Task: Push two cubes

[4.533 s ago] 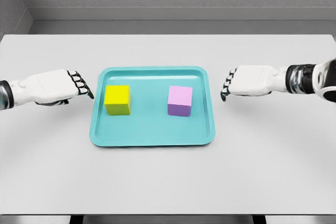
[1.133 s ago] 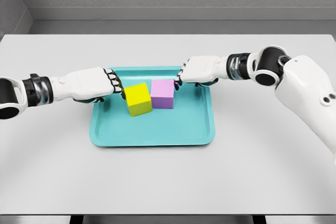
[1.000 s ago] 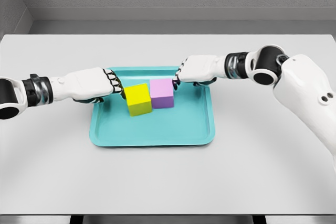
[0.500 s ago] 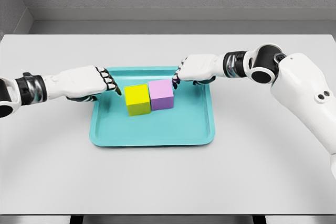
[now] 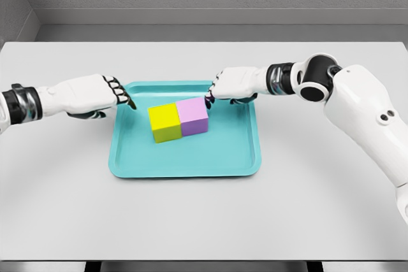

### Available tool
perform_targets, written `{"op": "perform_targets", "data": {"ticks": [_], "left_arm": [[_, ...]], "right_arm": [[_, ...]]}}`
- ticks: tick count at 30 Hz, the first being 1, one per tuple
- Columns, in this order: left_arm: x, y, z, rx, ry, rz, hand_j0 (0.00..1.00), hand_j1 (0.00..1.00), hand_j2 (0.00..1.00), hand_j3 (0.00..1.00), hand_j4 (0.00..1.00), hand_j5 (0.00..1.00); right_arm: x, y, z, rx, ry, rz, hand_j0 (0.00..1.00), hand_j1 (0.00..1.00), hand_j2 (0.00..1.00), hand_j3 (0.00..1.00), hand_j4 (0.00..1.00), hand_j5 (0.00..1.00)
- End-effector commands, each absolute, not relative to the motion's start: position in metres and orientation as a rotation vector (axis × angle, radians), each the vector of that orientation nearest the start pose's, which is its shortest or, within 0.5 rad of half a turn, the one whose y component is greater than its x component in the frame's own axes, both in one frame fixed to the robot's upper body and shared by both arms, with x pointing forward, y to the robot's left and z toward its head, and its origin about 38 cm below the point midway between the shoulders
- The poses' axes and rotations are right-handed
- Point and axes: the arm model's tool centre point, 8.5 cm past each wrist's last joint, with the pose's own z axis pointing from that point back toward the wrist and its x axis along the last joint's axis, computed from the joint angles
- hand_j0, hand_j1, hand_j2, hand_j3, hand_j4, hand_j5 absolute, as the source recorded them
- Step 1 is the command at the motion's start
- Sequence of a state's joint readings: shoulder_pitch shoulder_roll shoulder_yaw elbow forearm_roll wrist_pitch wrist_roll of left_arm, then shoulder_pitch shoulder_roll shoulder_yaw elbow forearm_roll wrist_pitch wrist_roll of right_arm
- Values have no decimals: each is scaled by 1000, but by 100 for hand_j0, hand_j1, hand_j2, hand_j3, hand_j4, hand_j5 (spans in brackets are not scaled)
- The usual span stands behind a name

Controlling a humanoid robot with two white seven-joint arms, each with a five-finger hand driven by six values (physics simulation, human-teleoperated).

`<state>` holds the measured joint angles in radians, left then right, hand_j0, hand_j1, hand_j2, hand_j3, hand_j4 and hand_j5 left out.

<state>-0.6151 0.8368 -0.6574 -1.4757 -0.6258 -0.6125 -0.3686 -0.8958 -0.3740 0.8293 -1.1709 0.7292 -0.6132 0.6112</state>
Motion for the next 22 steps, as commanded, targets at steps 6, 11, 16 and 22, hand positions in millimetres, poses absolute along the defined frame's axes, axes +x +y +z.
{"op": "perform_targets", "data": {"ticks": [6,11,16,22], "left_arm": [[425,331,216,-831,1850,3025,85,85,85,85,85,85],[420,367,240,-930,1859,3047,100,100,100,100,100,100],[414,400,248,-1027,1760,3124,100,100,100,100,100,100],[413,404,247,-1017,1790,3134,100,100,100,100,100,100]], "right_arm": [[498,-146,186,525,1596,-3090,65,65,65,65,65,65],[487,-237,328,956,1893,-2762,68,68,68,68,68,68],[461,-334,304,1005,2040,-2899,100,100,100,100,100,100],[425,-378,253,741,2278,-3041,100,100,100,100,100,100]]}}
